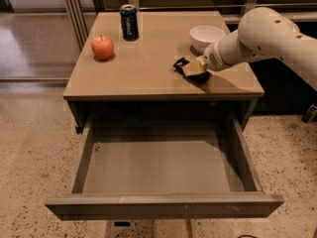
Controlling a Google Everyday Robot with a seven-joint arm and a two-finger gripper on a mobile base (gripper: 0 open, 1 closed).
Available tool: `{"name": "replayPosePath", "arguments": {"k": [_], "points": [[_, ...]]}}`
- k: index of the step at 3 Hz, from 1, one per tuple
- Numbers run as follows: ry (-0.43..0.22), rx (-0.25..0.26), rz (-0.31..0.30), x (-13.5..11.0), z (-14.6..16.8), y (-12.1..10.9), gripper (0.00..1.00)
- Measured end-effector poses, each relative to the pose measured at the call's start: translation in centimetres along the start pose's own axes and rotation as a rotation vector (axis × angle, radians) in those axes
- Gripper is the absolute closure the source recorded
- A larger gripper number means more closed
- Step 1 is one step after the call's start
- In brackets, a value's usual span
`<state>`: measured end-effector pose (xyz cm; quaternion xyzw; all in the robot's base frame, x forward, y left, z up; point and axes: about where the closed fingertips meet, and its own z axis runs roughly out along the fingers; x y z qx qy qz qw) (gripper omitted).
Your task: Place rxbar chocolate into top drawer
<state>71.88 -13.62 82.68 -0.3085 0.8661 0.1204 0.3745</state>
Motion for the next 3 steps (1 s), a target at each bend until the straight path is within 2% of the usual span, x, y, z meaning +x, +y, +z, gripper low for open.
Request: {"name": "replayPosePath", "arguments": {"k": [1, 2, 3], "points": [[0.017, -0.049, -0.084, -0.2, -1.2, 1.2, 1.0], [0.053, -0.172, -0.262, 0.5, -5.5, 4.7, 1.0], [0.067, -0.282, -0.428, 1.1, -9.8, 6.6, 1.0]]}}
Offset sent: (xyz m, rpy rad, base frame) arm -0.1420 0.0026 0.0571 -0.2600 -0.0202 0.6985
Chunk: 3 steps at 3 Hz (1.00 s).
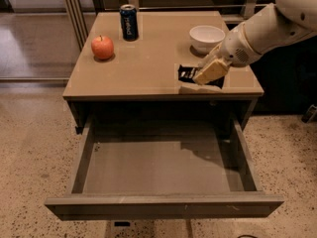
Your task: Place rxbar chocolate into top drawer
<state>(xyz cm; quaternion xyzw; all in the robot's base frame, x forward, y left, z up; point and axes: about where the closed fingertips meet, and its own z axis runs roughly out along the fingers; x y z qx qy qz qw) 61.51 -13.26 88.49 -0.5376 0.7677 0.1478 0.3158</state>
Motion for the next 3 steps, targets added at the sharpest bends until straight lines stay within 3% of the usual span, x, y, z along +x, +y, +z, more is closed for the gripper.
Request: {"name": "replayPosePath", "arguments": {"k": [1, 2, 3], "points": [[0.034, -0.076, -0.08, 0.9, 0.1, 1.9, 1.0], [0.035, -0.073, -0.087, 0.9, 1.2, 1.9, 1.0], [0.031, -0.054, -0.099, 1.7, 1.2, 3.9, 1.0]]}}
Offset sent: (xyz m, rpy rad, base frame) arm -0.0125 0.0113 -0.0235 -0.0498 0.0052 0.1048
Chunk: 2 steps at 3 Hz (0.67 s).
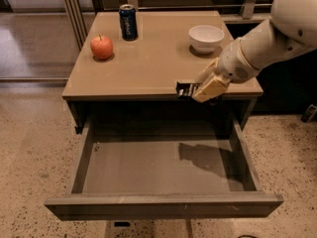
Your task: Place rxbar chocolate into top drawer
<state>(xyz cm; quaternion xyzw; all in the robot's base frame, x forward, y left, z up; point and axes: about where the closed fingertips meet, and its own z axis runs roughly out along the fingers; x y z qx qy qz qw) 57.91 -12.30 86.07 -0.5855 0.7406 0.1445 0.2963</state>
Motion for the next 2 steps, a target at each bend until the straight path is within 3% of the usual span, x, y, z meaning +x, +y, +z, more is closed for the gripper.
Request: {"name": "replayPosePath", "arguments": {"k": [2], "points": [[-0.01, -0.091, 0.082, 6.0, 5.1, 6.0, 1.0]]}}
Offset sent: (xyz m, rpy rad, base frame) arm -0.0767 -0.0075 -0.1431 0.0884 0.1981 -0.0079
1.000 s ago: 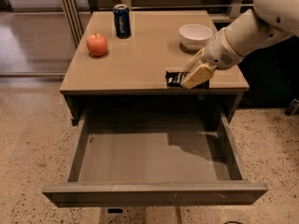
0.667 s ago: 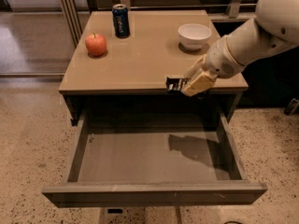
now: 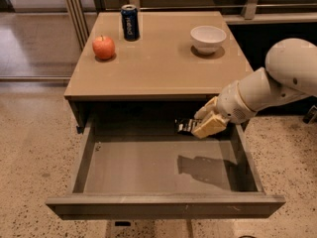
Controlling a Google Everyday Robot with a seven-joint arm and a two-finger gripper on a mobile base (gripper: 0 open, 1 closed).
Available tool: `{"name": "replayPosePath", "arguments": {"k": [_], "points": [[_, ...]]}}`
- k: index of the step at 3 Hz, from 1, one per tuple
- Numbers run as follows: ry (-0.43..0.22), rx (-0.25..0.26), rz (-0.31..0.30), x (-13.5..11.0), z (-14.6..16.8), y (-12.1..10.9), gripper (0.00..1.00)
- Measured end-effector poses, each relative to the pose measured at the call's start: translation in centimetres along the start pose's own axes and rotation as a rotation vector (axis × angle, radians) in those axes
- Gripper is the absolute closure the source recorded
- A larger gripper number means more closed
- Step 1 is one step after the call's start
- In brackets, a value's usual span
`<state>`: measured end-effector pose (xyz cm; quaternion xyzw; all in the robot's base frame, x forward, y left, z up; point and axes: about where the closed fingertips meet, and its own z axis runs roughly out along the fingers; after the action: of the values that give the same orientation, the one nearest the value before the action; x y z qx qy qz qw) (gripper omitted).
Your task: Place rxbar chocolate into top drawer
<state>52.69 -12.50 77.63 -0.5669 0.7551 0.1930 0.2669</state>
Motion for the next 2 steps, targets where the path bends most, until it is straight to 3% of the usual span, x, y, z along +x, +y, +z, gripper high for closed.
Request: {"name": "replayPosePath", "arguments": {"k": [2], "points": [[-0.088, -0.132, 0.014, 5.3, 7.4, 0.5, 1.0]]}}
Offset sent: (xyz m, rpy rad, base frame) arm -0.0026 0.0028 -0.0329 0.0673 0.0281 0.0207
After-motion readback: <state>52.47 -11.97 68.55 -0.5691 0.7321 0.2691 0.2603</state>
